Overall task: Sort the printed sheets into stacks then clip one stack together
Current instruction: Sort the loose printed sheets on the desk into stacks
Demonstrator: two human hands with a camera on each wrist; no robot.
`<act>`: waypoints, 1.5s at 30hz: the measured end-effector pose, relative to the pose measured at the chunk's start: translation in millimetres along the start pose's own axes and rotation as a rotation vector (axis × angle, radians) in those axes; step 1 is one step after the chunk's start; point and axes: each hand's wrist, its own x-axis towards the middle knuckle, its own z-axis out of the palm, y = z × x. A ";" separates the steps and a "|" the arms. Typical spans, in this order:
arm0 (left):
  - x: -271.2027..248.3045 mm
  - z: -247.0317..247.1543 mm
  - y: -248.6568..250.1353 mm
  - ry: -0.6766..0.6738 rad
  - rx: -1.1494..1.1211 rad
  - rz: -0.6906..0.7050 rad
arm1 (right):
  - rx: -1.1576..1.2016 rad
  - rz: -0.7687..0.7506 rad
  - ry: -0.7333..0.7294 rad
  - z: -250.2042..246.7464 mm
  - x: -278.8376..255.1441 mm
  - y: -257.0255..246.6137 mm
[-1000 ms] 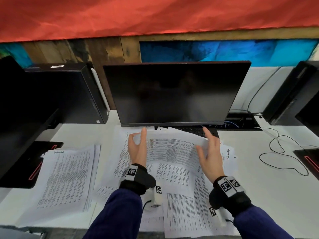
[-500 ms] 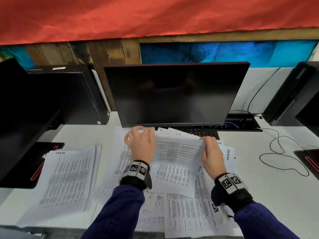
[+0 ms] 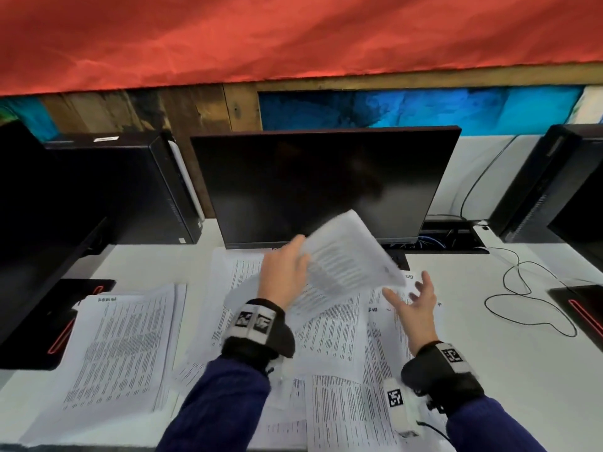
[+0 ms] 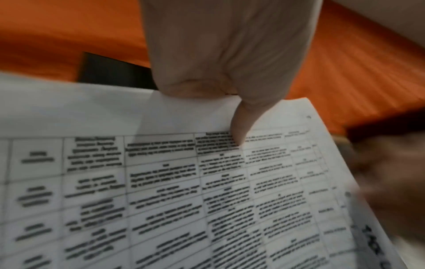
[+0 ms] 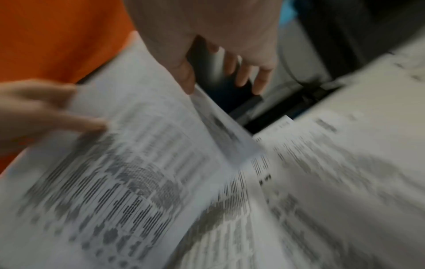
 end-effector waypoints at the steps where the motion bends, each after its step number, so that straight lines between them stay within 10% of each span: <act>1: 0.0 -9.4 -7.9 0.007 -0.218 -0.093 | 0.102 0.080 -0.090 -0.2 0.9 -2.6; 8: -23.6 -10.0 -30.5 0.166 -0.828 -0.372 | 0.306 0.046 -0.507 37.0 -5.4 -61.5; 29: -80.1 75.5 -89.5 0.147 -0.485 -0.657 | -0.081 0.160 -0.288 92.2 -24.9 27.1; 38: -90.8 -15.8 -150.0 0.081 -0.615 -0.740 | -0.071 0.418 -0.414 128.1 -41.9 33.8; 45: -118.4 -129.2 -276.8 -0.012 -0.469 -0.944 | -0.503 0.208 -0.490 157.9 -59.9 81.7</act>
